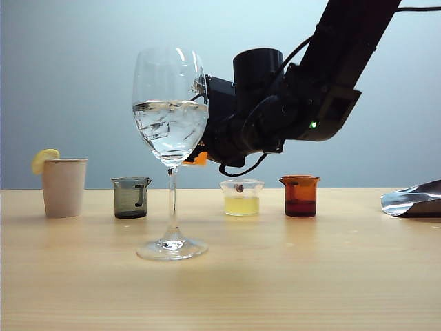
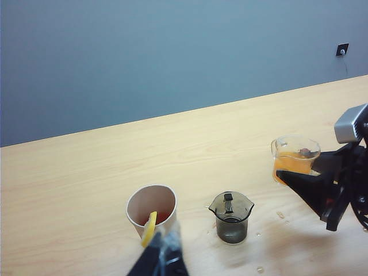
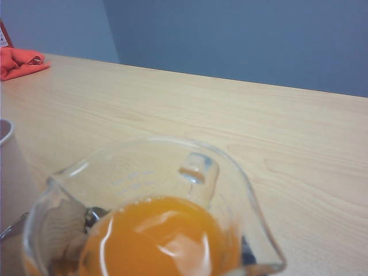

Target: Pick up the second measuring cup from the left, pour the orange juice inside into the goblet, and finally put the measuring cup back in its original place.

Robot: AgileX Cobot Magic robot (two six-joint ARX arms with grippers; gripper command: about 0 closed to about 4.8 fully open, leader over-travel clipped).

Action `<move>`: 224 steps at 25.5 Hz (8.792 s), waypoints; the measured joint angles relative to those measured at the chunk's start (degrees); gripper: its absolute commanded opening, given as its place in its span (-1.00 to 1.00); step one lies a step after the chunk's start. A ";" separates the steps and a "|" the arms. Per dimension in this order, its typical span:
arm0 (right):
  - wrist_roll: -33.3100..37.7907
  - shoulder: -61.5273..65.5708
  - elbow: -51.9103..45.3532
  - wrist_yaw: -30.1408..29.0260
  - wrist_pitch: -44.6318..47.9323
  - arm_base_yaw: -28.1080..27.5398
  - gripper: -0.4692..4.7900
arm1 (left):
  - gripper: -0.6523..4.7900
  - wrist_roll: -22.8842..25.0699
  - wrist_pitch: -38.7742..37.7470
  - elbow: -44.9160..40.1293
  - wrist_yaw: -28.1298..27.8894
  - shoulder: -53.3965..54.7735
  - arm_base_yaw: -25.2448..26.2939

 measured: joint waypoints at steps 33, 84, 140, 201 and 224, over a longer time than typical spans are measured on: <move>-8.87 -24.85 -0.26 -10.82 -27.23 -3.80 0.13 | -0.78 -10.51 -1.95 0.22 5.66 -4.85 -12.07; -24.06 -44.37 -9.07 -16.44 -46.66 -1.05 -0.03 | -0.78 -14.38 -19.45 10.71 -1.70 10.03 -30.10; -55.12 -46.05 -8.79 -2.51 -54.01 6.08 -0.08 | -0.78 -14.38 -19.41 10.71 -1.68 10.03 -30.10; -81.31 -46.82 -8.79 4.46 -50.01 9.68 -0.26 | -0.78 -12.87 -26.88 10.71 -1.68 10.03 -30.10; -96.83 -46.84 -8.70 6.08 -47.80 11.54 -0.26 | -0.78 -12.87 -28.81 10.71 -1.68 10.03 -30.10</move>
